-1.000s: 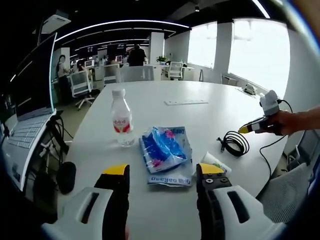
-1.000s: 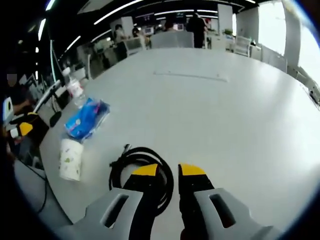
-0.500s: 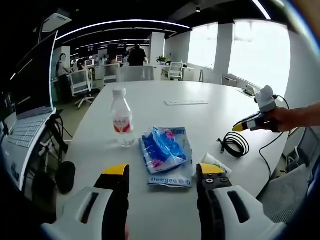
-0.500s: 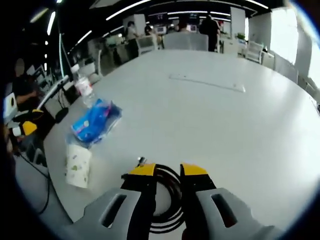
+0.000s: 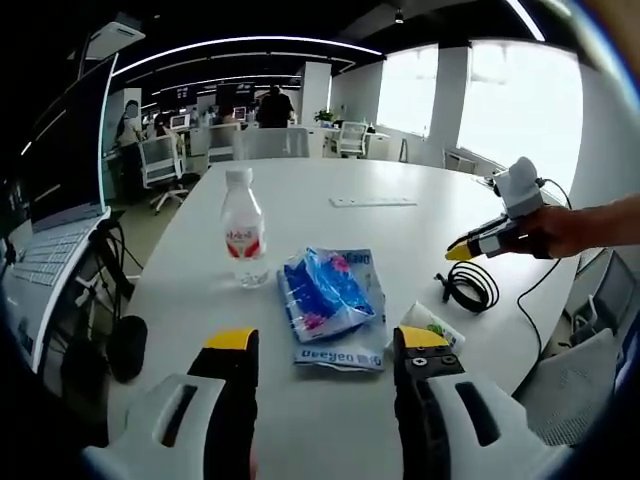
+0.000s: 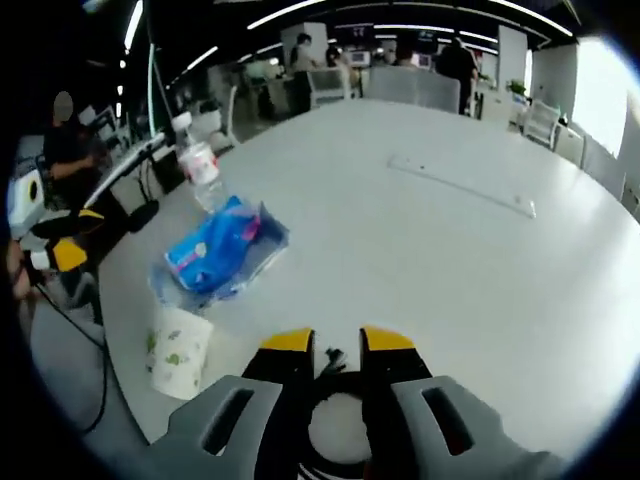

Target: Arrange the tabletop items into an orderly group along one side of the table until the central work area is clear of visible clutter.

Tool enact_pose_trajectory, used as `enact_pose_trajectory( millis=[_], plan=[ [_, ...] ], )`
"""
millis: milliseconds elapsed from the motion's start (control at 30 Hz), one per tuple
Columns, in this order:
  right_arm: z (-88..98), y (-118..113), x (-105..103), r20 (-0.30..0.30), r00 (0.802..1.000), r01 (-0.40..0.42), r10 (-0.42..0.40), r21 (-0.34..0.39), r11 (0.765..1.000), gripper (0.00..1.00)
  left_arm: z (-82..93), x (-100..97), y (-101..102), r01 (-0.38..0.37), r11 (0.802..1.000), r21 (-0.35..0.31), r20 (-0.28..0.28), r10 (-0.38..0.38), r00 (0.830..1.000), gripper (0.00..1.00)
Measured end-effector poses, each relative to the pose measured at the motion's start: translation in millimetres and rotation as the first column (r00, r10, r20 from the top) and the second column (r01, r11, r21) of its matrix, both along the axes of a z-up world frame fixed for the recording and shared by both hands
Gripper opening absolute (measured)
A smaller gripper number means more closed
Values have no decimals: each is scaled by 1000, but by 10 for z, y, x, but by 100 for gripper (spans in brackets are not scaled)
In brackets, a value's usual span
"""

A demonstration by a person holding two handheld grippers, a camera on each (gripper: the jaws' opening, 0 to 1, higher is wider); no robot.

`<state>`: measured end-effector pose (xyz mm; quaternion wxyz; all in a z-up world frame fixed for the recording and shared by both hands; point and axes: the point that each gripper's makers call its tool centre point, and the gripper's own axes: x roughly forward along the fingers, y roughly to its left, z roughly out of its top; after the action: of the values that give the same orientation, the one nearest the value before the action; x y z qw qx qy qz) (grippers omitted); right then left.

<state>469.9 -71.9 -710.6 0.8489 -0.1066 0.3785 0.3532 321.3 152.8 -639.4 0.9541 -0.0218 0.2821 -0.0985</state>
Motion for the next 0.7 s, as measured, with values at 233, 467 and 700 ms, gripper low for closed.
enact_pose_trajectory(
  millis=[233,467,700],
  plan=[
    [59,370,48,8,997,-74,74,4,997,16,-23,-3,31,-5,1000,-2,-6,5,1000,54],
    [92,697,130,13,991,-131,130,7,991,16,-56,-6,61,-1,1000,7,-12,2,1000,55],
    [77,950,235,15,982,-189,189,-1,982,16,-76,-1,111,-10,1000,3,-17,10,1000,56]
  ],
)
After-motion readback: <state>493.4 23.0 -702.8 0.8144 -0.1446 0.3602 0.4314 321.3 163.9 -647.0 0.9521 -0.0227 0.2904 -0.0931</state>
